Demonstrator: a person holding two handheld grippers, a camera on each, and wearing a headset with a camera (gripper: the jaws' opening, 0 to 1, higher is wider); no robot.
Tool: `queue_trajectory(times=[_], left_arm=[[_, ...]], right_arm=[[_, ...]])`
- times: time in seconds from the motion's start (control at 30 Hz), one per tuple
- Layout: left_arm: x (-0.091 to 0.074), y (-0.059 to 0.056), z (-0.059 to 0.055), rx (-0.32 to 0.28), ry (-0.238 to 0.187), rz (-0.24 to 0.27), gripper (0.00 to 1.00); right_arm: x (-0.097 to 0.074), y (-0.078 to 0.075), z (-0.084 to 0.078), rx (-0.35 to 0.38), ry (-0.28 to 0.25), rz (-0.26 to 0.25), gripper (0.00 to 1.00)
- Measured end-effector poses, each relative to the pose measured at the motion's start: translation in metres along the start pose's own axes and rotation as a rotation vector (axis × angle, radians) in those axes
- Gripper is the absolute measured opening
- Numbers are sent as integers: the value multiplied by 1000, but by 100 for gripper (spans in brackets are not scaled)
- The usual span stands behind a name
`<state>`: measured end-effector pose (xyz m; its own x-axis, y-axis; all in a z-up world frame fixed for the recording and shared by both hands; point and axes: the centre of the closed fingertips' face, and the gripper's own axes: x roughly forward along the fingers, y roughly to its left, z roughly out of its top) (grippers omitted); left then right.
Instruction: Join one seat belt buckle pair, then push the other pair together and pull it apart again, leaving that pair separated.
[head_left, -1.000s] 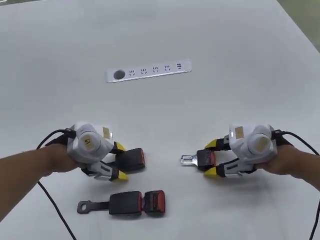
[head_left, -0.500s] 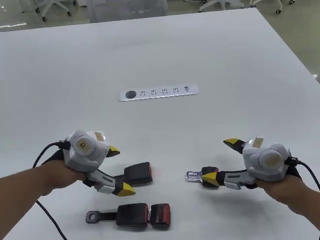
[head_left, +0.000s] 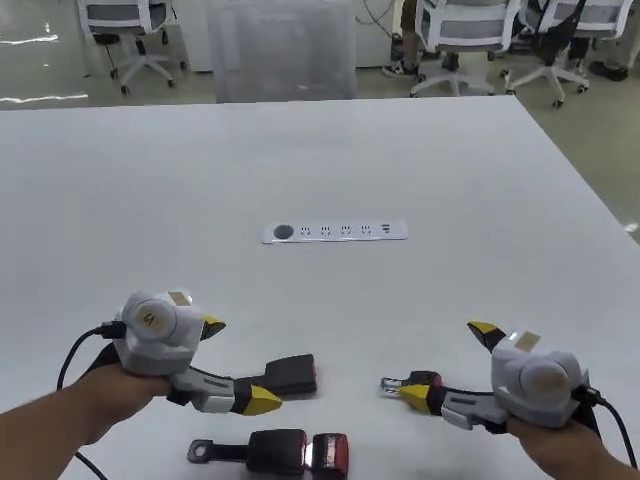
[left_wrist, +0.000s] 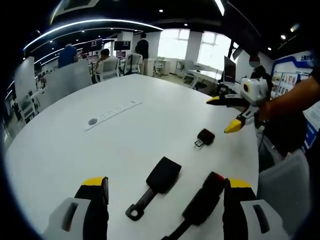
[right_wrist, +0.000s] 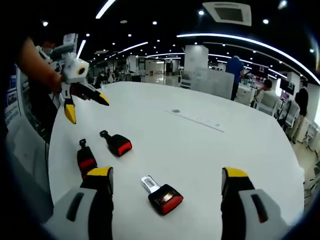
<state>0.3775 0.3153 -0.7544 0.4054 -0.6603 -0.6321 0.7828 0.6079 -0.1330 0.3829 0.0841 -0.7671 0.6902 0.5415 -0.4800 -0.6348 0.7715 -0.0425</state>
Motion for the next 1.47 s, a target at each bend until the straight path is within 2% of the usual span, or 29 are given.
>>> queue_trajectory(times=[0.1,0.17,0.27,0.43,0.6,0.67,0.77,0.87,0.97,1.23,1.47], left_arm=[[-18,-5,1,-1,-34,18,99],[-29,-9,2,-2,-64,24,100],[-40,-13,-1,-7,-86,29,100],[-64,-24,-12,-26,-129,41,100],[-83,-28,-26,-45,-164,70,100],[-92,-29,-35,-48,-173,88,100],[-108,-30,-45,-82,-214,119,100],[-121,-34,-54,-74,-215,136,100],[-135,-34,-60,-85,-240,159,100],[-148,-38,-77,-94,-247,173,100],[-151,-43,-79,-105,-266,174,100]], right_arm=[[-7,13,4,-8,1,15,92],[-12,18,10,-15,-12,12,93],[-18,24,14,-26,-20,6,94],[-32,44,17,-40,-32,9,95],[-43,60,17,-59,-39,22,97],[-48,66,17,-62,-48,24,98],[-57,76,14,-74,-53,25,99],[-66,83,11,-76,-64,18,100],[-76,88,6,-68,-67,4,100],[-94,99,-6,-3,-82,-35,100],[-102,111,-14,14,-83,-56,100]])
